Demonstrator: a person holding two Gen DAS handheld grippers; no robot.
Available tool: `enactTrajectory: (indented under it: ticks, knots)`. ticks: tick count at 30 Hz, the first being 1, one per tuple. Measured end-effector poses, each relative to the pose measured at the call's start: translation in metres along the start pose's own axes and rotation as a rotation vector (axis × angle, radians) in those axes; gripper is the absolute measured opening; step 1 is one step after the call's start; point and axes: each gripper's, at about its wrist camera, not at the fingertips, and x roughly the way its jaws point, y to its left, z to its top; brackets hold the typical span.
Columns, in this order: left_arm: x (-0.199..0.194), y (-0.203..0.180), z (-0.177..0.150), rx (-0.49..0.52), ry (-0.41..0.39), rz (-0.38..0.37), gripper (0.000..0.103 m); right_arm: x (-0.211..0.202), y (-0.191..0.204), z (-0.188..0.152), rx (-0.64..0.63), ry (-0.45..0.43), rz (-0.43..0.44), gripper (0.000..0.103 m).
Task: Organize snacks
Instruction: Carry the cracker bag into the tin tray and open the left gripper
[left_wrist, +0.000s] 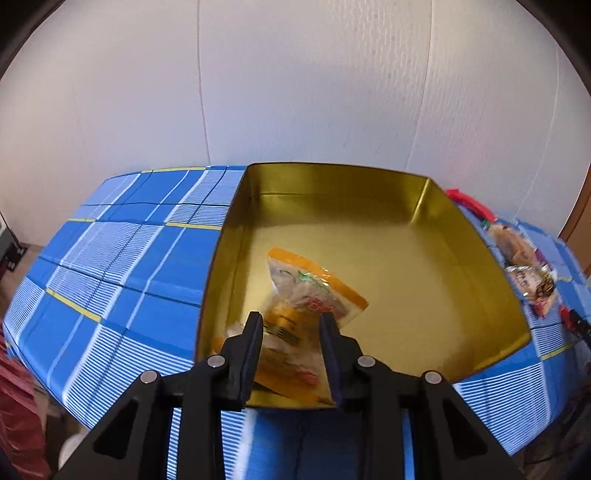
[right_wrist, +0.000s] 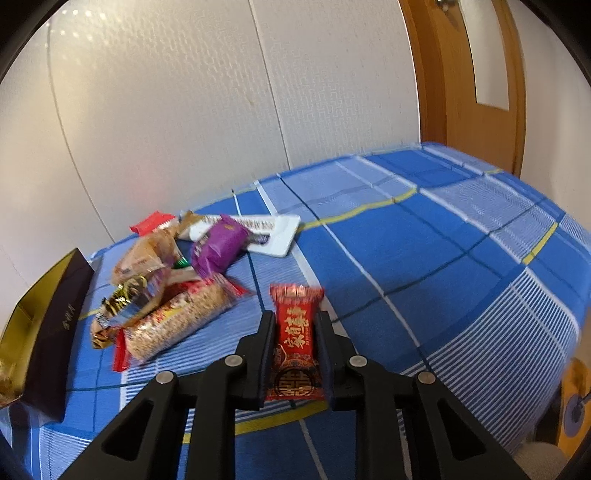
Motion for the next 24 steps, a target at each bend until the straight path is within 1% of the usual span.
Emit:
enactTrajectory:
  ticks: [1, 2, 3, 7, 9, 10, 11, 12, 13, 15, 16, 20, 21, 22, 23, 24]
  knots:
    - [-0.001, -0.002, -0.001, -0.002, -0.007, -0.012, 0.032, -0.002, 0.002, 0.0, -0.008, -0.005, 0.006, 0.021]
    - [-0.003, -0.004, -0.003, -0.002, -0.011, -0.02, 0.032, -0.002, 0.003, 0.0, -0.011, -0.007, 0.018, 0.013]
    - [-0.005, -0.007, -0.005, -0.001, -0.018, -0.029, 0.032, -0.003, 0.005, 0.001, -0.018, -0.005, 0.024, 0.003]
    - [-0.01, -0.014, -0.008, 0.007, -0.037, -0.051, 0.032, 0.0, 0.006, -0.002, -0.024, 0.019, 0.003, 0.003]
    - [-0.012, -0.016, -0.009, 0.005, -0.042, -0.053, 0.032, -0.001, 0.003, -0.002, -0.01, 0.016, -0.022, 0.004]
    - [-0.014, -0.015, -0.01, 0.0, -0.047, -0.054, 0.032, -0.002, 0.001, -0.001, 0.002, 0.012, -0.009, 0.005]
    - [-0.015, -0.015, -0.01, -0.01, -0.05, -0.056, 0.032, -0.003, 0.0, 0.0, 0.009, 0.013, 0.0, 0.008]
    - [-0.016, -0.014, -0.011, -0.015, -0.052, -0.057, 0.032, -0.001, -0.001, 0.0, 0.009, 0.021, -0.005, 0.016]
    - [-0.017, -0.013, -0.012, -0.022, -0.055, -0.058, 0.032, 0.0, 0.0, -0.001, 0.006, 0.031, -0.009, 0.021]
    - [-0.019, -0.012, -0.013, -0.028, -0.061, -0.059, 0.032, 0.003, 0.001, -0.002, 0.012, 0.048, 0.016, 0.035]
    - [-0.021, -0.013, -0.014, -0.028, -0.065, -0.06, 0.032, 0.004, 0.003, -0.002, 0.01, 0.053, 0.024, 0.037]
    - [-0.026, -0.017, -0.018, -0.026, -0.076, -0.075, 0.032, 0.013, 0.013, -0.007, -0.05, 0.097, 0.013, 0.038]
    - [-0.027, -0.017, -0.018, -0.026, -0.077, -0.082, 0.032, 0.014, 0.015, -0.008, -0.067, 0.093, 0.002, 0.033]
    - [-0.028, -0.018, -0.018, -0.026, -0.077, -0.088, 0.032, 0.014, 0.018, -0.008, -0.09, 0.097, -0.007, 0.026]
    - [-0.029, -0.02, -0.019, -0.028, -0.079, -0.095, 0.032, 0.015, 0.02, -0.009, -0.109, 0.098, -0.013, 0.023]
    - [-0.03, -0.021, -0.02, -0.031, -0.082, -0.101, 0.032, 0.014, 0.02, -0.009, -0.113, 0.098, -0.014, 0.023]
